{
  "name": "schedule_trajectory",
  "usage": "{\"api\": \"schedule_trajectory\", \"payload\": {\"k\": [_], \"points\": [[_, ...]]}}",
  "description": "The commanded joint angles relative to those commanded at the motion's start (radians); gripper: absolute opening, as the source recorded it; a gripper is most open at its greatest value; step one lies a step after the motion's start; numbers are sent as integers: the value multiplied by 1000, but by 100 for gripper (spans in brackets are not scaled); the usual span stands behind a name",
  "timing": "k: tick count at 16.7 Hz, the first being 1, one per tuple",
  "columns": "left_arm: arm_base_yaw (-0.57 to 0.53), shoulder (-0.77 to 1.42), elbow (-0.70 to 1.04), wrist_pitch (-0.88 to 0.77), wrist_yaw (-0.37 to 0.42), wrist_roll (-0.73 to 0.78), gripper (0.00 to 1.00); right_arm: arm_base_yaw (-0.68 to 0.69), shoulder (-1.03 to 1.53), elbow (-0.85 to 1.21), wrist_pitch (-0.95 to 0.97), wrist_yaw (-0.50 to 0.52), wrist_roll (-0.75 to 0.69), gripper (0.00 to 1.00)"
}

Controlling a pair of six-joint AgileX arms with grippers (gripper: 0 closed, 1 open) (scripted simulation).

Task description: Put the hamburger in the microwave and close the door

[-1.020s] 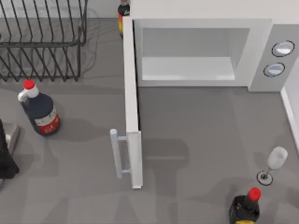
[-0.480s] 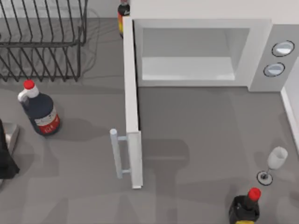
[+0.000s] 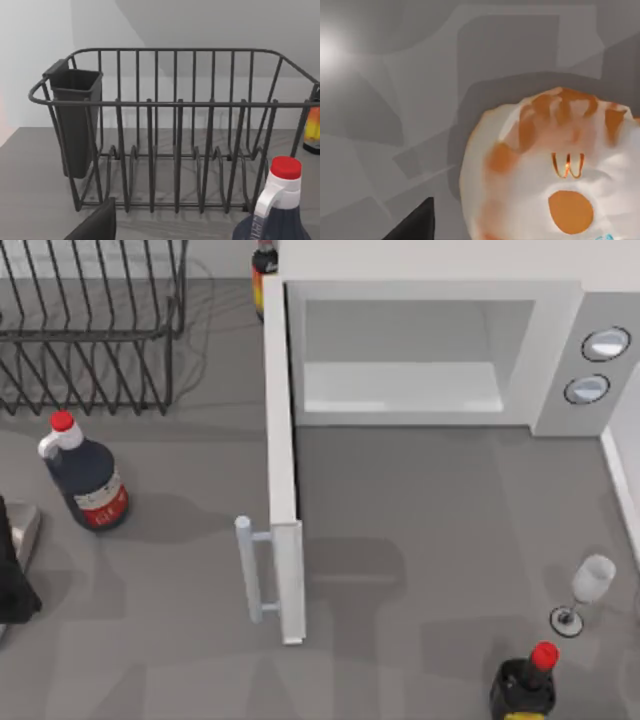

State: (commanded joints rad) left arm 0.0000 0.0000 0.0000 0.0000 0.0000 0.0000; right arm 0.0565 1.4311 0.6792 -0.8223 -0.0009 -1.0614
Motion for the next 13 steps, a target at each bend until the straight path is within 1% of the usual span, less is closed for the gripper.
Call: {"api": "schedule_trajectory", "payload": {"k": [3,5,10,13], "points": [[0,0,0,0,0,0,100,2,68,-67,155,0,3,100],[0,0,0,0,0,0,100,3,107,-101,218,0,5,100],[0,0,0,0,0,0,100,4,125,-114,240,0,4,100],[0,0,0,0,0,0,100,4,125,-114,240,0,4,77]]}}
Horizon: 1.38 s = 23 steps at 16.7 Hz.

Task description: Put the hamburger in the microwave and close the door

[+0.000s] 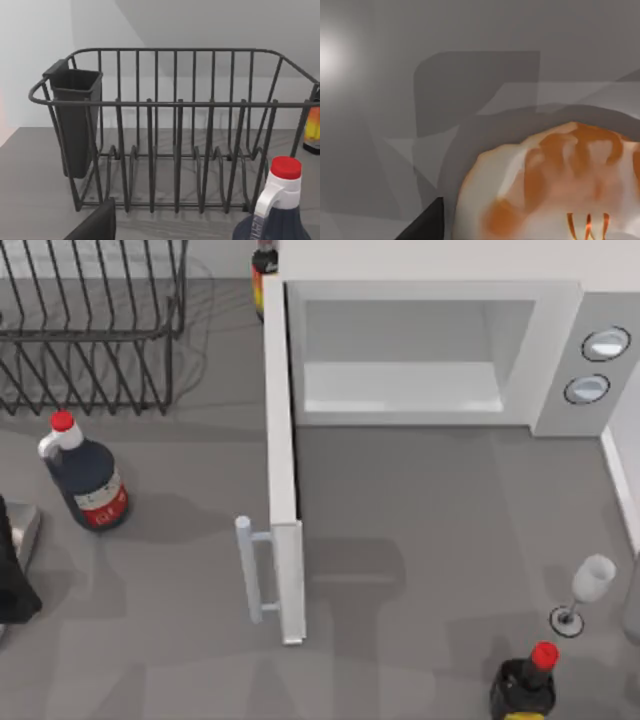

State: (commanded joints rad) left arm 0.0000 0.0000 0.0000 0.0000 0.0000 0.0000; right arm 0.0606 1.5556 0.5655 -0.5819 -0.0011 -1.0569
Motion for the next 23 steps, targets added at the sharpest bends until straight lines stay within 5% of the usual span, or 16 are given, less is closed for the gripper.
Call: {"api": "schedule_trajectory", "payload": {"k": [10,18,23], "points": [[0,0,0,0,0,0,100,0,0,0,0,0,0,2],[0,0,0,0,0,0,100,0,0,0,0,0,0,0],[0,0,0,0,0,0,100,-2,-97,98,-179,-5,11,0]]}}
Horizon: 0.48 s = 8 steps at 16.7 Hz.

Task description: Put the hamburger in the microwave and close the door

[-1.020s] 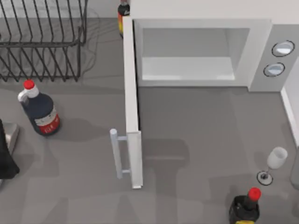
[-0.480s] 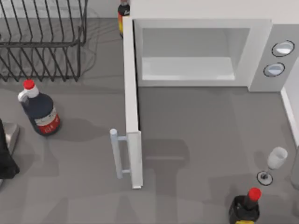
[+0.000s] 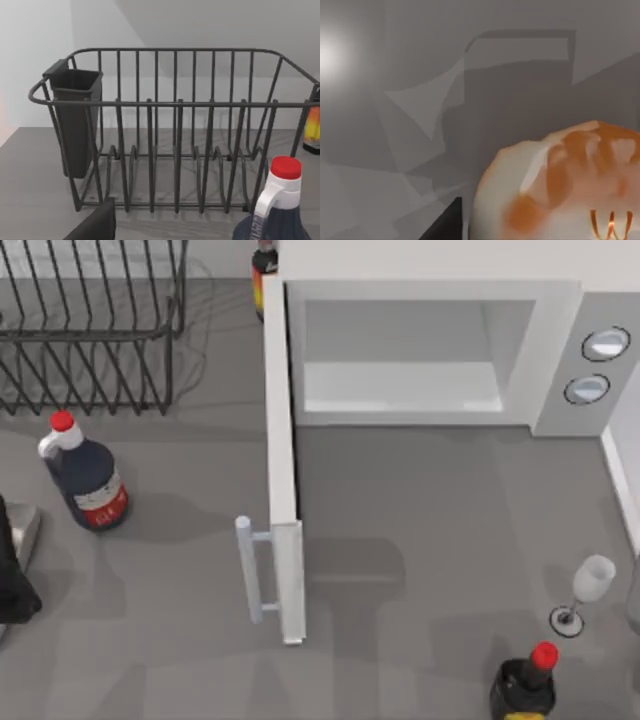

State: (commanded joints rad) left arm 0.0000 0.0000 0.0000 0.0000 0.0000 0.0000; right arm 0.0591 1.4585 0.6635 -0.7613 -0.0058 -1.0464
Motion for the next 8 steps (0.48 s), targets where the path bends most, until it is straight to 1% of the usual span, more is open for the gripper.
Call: {"api": "schedule_trajectory", "payload": {"k": [8], "points": [[0,0,0,0,0,0,100,-3,-118,204,-356,0,-1,0]]}}
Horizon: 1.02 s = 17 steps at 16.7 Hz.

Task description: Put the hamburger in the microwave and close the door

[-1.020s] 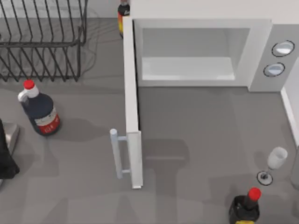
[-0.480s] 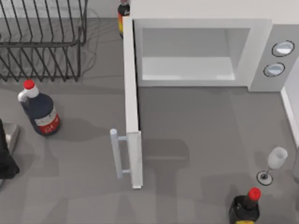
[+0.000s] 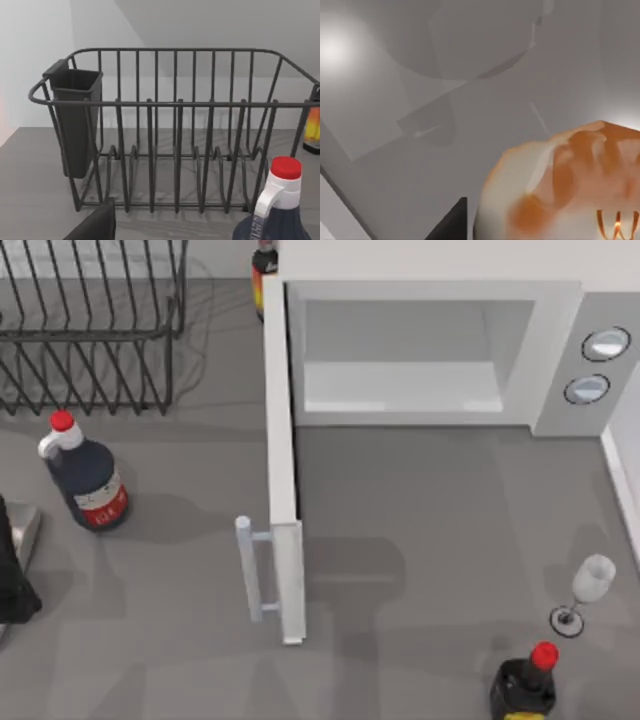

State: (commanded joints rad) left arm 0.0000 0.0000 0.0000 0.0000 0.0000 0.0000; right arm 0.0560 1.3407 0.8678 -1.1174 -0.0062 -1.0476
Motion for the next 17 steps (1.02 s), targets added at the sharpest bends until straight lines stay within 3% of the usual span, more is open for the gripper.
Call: {"api": "schedule_trajectory", "payload": {"k": [9,17], "points": [[0,0,0,0,0,0,100,8,-16,46,-10,12,24,0],[0,0,0,0,0,0,100,131,162,159,423,188,343,0]]}}
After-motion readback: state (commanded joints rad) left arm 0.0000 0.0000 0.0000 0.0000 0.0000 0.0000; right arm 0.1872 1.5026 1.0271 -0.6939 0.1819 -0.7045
